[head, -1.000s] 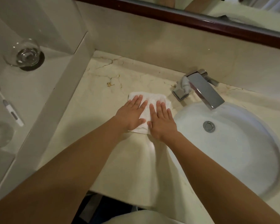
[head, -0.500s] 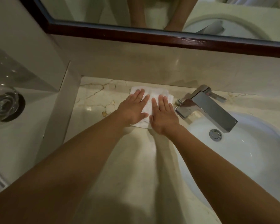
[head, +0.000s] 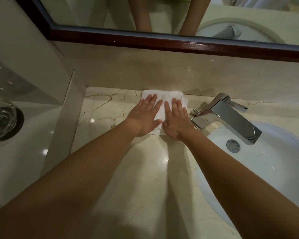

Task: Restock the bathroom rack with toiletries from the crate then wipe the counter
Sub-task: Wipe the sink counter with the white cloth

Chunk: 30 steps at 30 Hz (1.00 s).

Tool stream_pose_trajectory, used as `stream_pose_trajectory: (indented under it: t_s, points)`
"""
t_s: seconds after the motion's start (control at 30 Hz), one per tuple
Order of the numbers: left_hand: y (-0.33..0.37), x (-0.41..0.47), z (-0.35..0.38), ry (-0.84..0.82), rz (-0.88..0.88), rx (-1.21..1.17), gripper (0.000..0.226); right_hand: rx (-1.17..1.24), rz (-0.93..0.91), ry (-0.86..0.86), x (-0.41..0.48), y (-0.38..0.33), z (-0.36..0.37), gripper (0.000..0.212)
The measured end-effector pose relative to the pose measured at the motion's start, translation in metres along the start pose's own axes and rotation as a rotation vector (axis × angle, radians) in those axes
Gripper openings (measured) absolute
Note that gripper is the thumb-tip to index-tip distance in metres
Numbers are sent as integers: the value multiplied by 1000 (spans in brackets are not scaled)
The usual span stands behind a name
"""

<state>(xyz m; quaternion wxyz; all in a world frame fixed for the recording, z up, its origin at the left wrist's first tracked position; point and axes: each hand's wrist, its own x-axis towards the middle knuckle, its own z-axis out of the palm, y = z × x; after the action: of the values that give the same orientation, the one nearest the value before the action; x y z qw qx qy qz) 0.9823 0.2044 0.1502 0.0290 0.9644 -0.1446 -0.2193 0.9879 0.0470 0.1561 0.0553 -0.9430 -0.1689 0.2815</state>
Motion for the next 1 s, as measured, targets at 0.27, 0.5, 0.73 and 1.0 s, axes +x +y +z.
stream_pose_trajectory:
  t_s: [0.27, 0.5, 0.73, 1.0]
  points:
    - [2, -21, 15, -14, -25, 9, 72, 13, -39, -16, -17, -5, 14, 72]
    - [14, -56, 30, -20, -87, -11, 71, -17, -96, -17, -37, -14, 31, 72]
    - [29, -95, 50, -31, -159, -38, 72, -59, -161, -31, -64, -22, 52, 72]
    - [52, -138, 78, -35, -231, -58, 73, -110, -240, -52, -100, -27, 78, 73]
